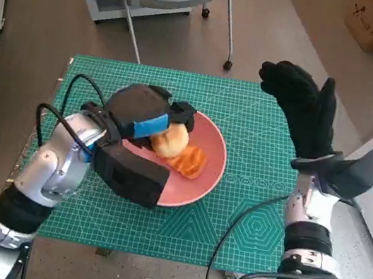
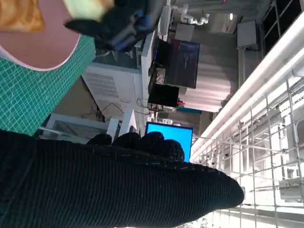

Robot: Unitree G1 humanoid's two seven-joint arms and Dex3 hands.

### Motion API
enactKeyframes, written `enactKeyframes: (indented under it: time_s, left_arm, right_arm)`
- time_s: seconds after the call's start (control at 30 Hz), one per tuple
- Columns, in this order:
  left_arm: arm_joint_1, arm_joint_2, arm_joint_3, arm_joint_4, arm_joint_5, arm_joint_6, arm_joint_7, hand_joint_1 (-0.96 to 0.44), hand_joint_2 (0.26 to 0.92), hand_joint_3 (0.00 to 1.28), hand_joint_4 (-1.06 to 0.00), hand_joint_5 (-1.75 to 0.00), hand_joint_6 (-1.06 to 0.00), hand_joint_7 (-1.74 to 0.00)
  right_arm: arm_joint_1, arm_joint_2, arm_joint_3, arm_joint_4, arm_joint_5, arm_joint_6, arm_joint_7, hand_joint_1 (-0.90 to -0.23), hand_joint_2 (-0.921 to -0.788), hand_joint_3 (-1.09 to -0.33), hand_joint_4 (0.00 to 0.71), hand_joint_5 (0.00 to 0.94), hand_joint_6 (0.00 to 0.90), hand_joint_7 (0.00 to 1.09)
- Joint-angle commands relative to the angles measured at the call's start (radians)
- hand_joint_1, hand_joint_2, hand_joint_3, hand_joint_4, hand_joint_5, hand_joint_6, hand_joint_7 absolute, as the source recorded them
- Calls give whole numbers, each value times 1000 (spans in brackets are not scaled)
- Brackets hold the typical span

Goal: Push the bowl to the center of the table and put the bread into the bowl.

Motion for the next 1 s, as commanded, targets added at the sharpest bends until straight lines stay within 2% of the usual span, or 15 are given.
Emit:
enactKeyframes:
  time_s: [0.03,0.17,0.27,0.5,0.77,1.0]
  left_arm:
    - [35,-22,16,-67,-19,117,-77,9,888,82,-284,-217,-358,-259]
    - [60,-21,36,-101,-50,142,-92,-59,854,20,-122,-45,-279,-54]
    - [79,-18,61,-108,-89,115,-62,-105,840,8,-96,-21,-264,-24]
    - [131,-3,136,-103,-186,-7,35,-194,821,1,-130,-16,-296,-18]
    - [207,6,281,-99,-358,-155,120,-340,818,1,-148,-9,-312,-15]
    - [280,-31,430,-137,-556,-236,173,-375,831,6,-179,-14,-333,-20]
  right_arm:
    - [25,-1,0,-3,2,12,-17,-666,-921,-656,227,2,372,5]
    - [24,1,1,-5,2,16,-21,-667,-921,-656,227,2,373,5]
    - [21,2,3,-5,2,19,-23,-667,-921,-655,226,1,373,5]
    - [17,8,11,-9,-4,20,-31,-669,-921,-654,224,1,368,1]
    - [16,13,26,-27,-5,21,-33,-669,-921,-651,226,1,370,2]
    - [23,10,37,-52,-4,15,-27,-663,-921,-652,228,2,372,3]
